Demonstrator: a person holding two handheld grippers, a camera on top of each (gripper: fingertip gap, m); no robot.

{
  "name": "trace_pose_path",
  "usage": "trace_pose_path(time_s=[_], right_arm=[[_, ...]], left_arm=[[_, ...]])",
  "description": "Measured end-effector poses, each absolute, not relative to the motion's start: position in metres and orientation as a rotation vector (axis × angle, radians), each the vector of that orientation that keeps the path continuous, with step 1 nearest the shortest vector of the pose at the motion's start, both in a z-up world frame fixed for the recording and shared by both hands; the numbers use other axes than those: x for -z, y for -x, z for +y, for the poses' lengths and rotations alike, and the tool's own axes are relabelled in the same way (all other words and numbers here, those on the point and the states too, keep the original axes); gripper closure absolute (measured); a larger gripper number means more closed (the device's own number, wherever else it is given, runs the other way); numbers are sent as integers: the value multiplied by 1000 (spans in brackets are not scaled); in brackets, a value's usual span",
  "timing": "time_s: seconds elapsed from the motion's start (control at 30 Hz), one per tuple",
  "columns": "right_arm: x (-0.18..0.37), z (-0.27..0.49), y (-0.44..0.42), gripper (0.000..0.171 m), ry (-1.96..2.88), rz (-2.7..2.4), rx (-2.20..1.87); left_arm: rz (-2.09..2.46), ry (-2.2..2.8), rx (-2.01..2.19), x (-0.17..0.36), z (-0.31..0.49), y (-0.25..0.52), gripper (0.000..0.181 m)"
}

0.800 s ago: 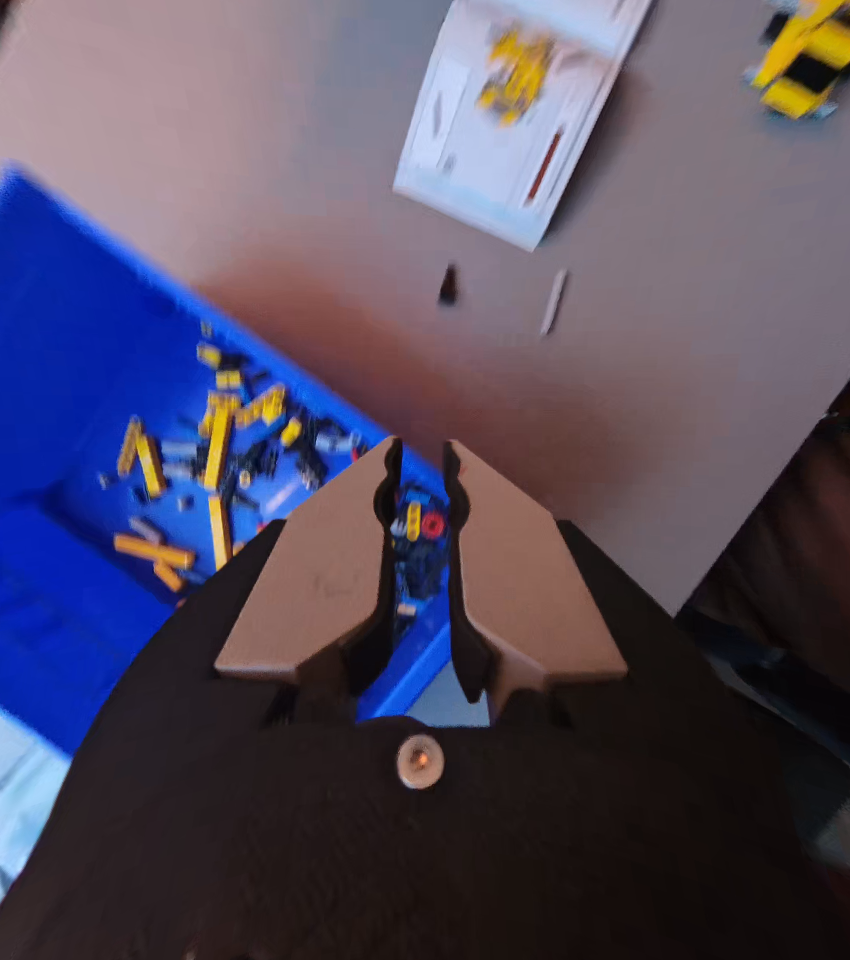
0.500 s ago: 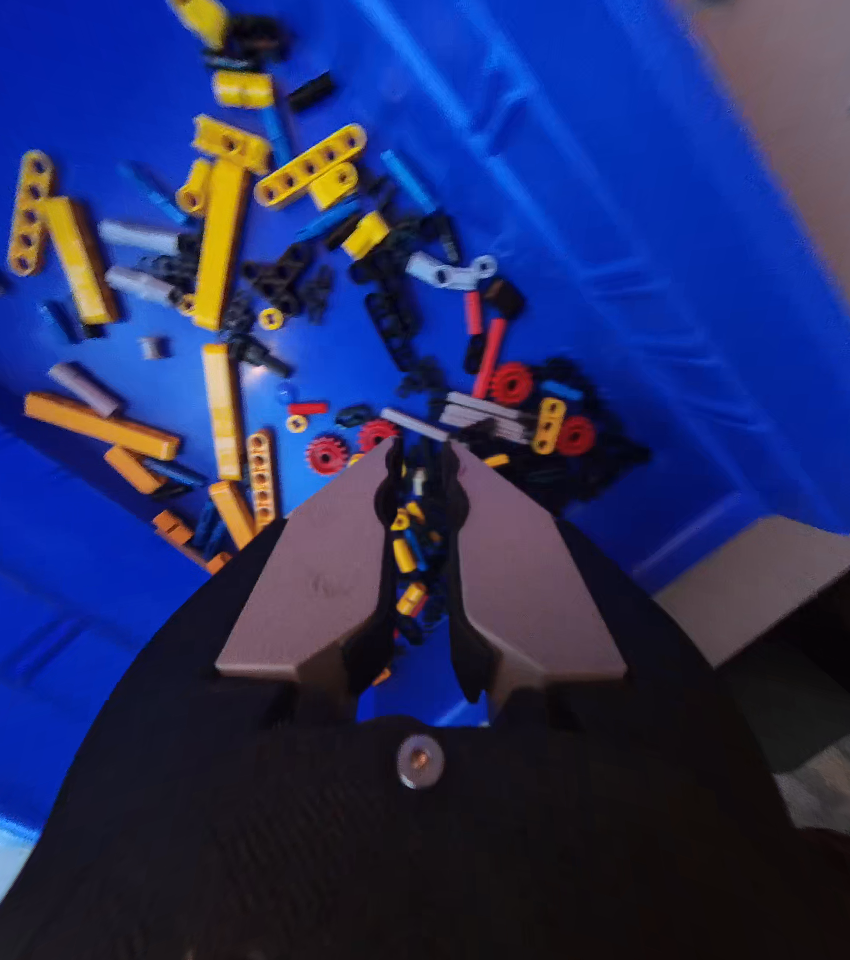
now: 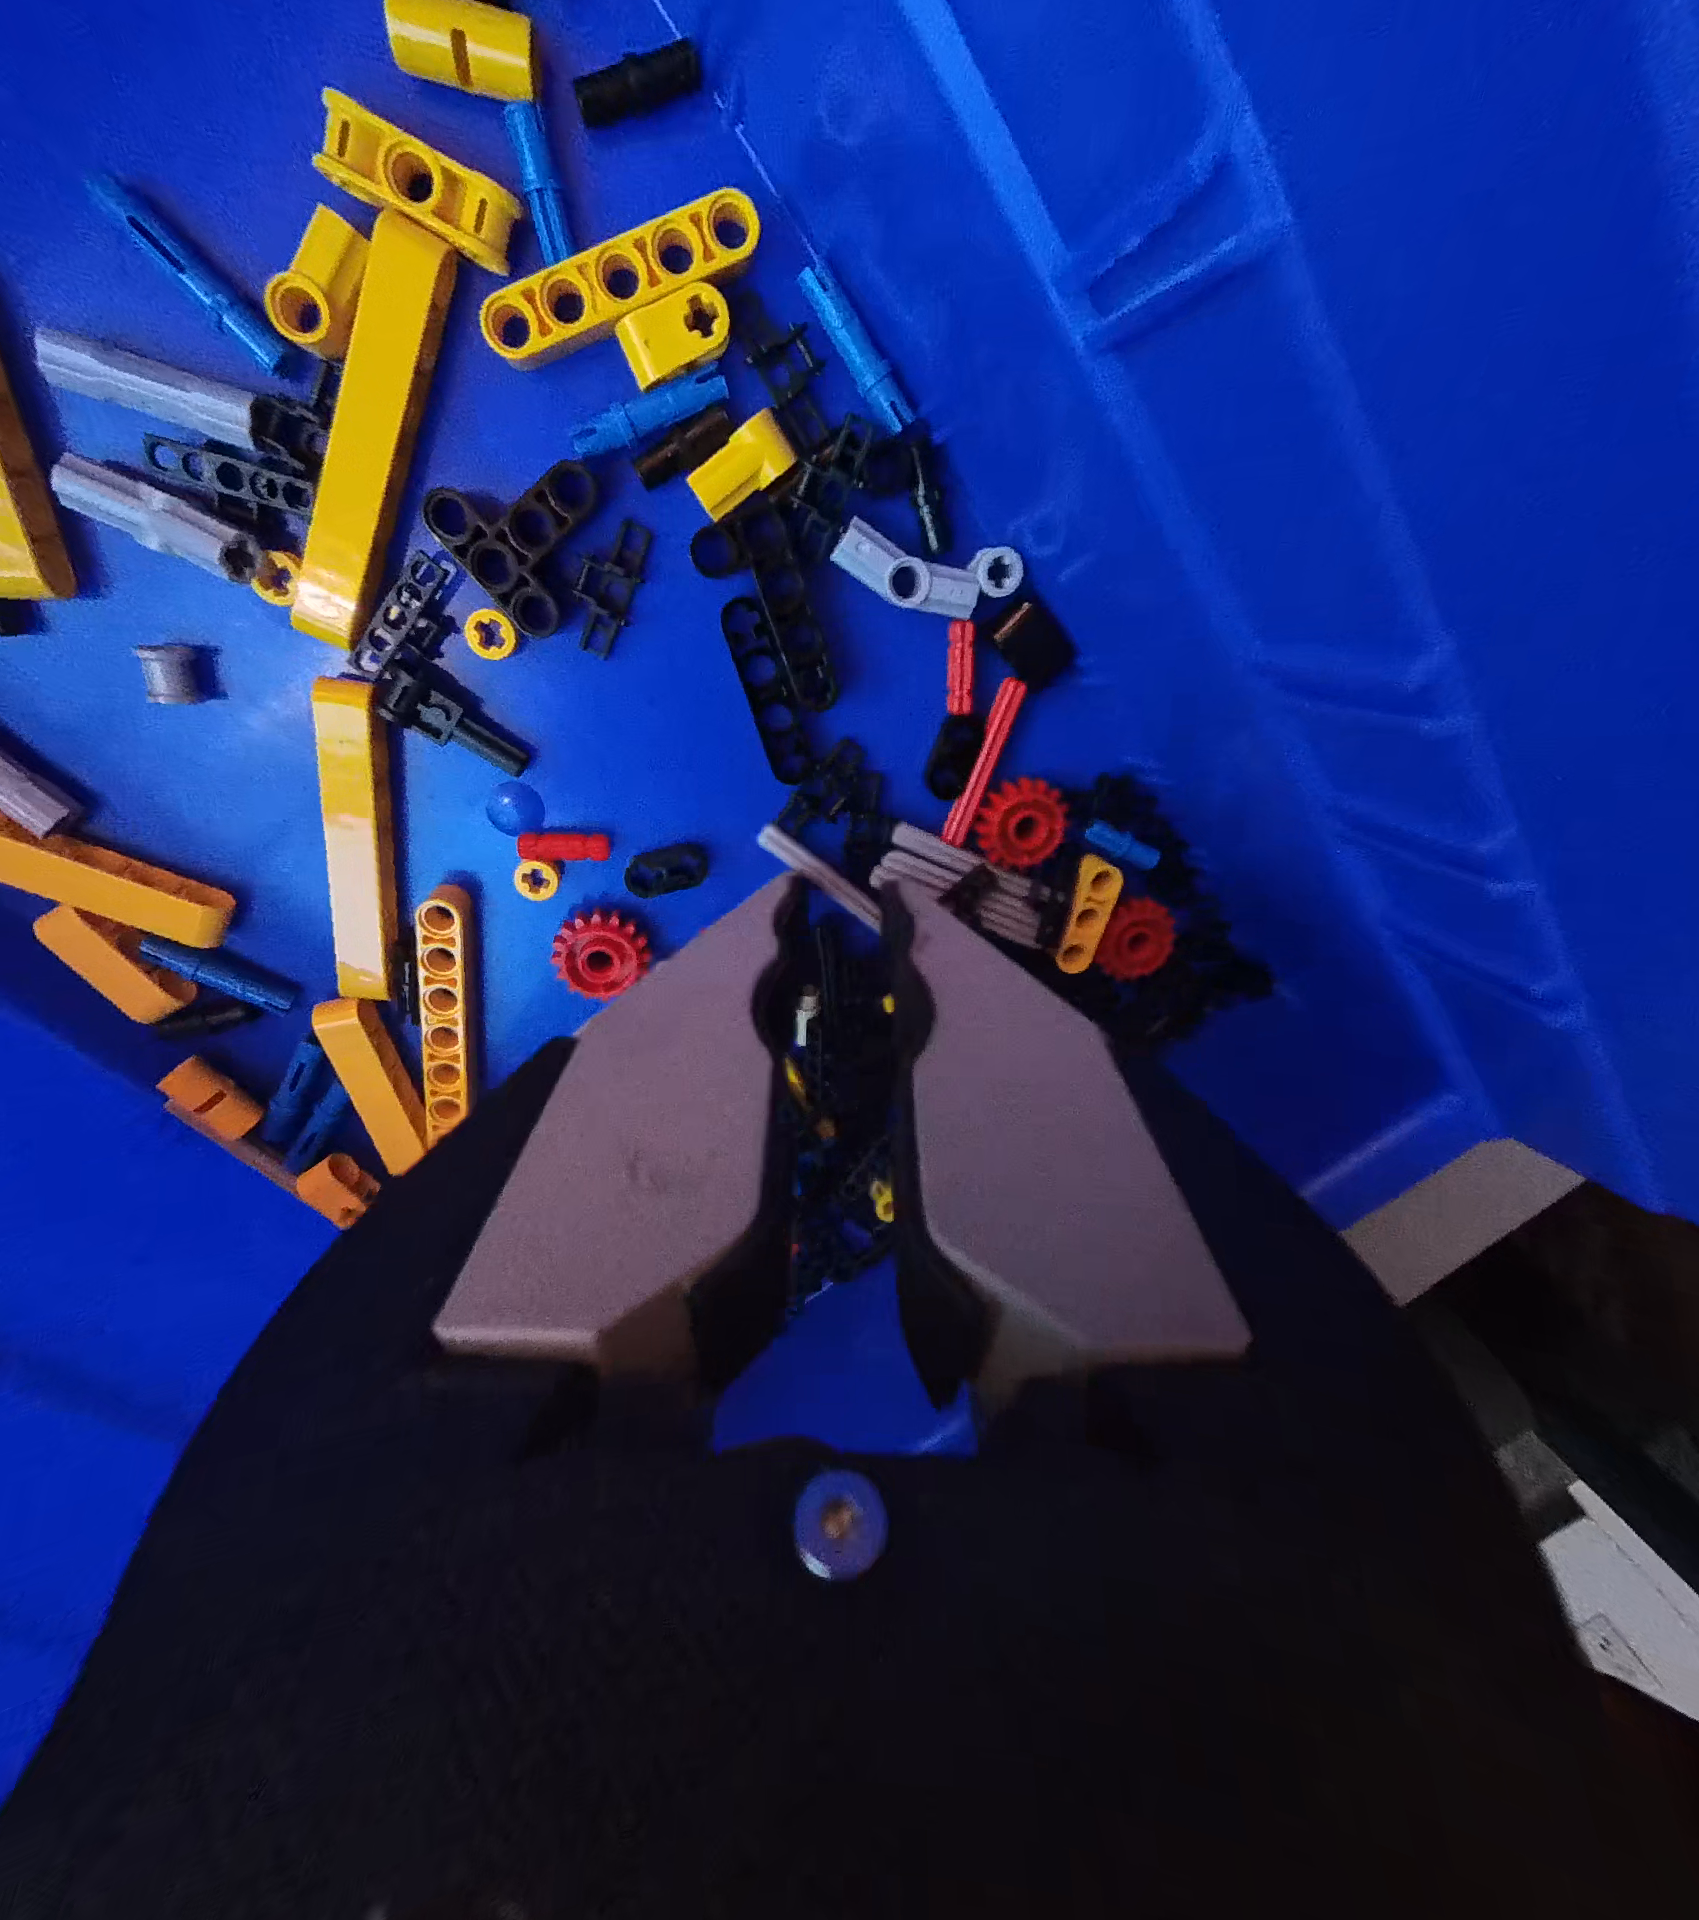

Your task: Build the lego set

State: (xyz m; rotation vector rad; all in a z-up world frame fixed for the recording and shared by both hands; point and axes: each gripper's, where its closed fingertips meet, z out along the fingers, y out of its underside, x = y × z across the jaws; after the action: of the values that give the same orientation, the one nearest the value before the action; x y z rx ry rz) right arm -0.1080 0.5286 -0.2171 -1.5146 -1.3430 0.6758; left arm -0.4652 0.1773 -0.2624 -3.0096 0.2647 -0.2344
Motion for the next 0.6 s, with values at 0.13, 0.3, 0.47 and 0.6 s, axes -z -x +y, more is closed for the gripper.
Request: trace_pose_path(time_s=[0.13, 0.3, 0.47, 0.6], right_arm=[[217, 527, 108, 137, 1505, -1350, -681], [217, 525, 108, 137, 1503, -1356, -686], [217, 525, 108, 137, 1502, -1358, -687], [217, 524, 109, 137, 1499, -1363, -693]], left_arm=[[273, 3004, 225, 264, 177, 467, 178], [302, 2908, 111, 245, 188, 473, 181], [344, 2810, 46, 206, 199, 467, 181], [333, 2893, 108, 224, 192, 464, 181]])
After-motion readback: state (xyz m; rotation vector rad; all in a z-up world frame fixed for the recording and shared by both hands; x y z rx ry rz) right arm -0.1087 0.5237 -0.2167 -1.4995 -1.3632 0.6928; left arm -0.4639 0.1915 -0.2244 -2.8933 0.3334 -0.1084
